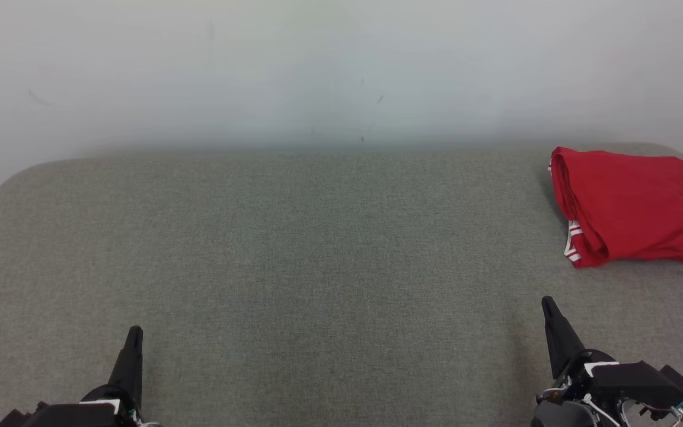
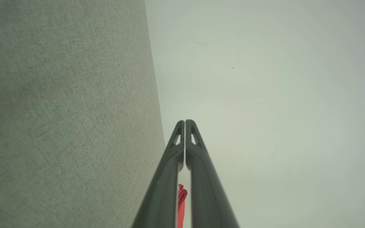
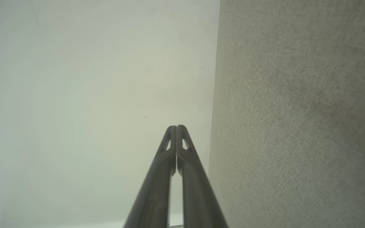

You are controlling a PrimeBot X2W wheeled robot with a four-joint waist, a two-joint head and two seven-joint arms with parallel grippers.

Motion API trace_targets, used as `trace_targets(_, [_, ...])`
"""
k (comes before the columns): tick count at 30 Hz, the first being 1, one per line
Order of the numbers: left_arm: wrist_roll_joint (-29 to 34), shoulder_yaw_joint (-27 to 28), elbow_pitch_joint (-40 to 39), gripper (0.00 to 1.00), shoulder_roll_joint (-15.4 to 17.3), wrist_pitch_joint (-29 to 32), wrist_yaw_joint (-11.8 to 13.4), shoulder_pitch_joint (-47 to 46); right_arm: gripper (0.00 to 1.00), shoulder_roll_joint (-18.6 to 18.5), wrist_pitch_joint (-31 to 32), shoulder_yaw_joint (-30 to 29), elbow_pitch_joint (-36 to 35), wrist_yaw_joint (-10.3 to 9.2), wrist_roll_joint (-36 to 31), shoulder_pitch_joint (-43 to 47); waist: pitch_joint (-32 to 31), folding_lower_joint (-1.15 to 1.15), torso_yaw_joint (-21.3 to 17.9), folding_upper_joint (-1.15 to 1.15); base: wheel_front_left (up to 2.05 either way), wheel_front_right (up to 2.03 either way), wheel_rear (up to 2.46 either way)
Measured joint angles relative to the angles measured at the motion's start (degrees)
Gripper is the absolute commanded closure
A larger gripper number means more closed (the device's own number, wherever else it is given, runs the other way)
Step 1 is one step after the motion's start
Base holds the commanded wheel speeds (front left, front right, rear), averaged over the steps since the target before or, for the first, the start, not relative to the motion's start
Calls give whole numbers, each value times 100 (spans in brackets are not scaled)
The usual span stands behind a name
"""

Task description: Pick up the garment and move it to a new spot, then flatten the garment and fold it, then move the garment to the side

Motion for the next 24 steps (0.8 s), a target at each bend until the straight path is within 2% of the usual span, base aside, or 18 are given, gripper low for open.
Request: trace_targets(24, [0, 1, 2, 100, 0, 0, 0, -2, 100, 1, 0, 0, 0, 0, 0, 0, 0, -1, 0, 0, 0, 0, 0])
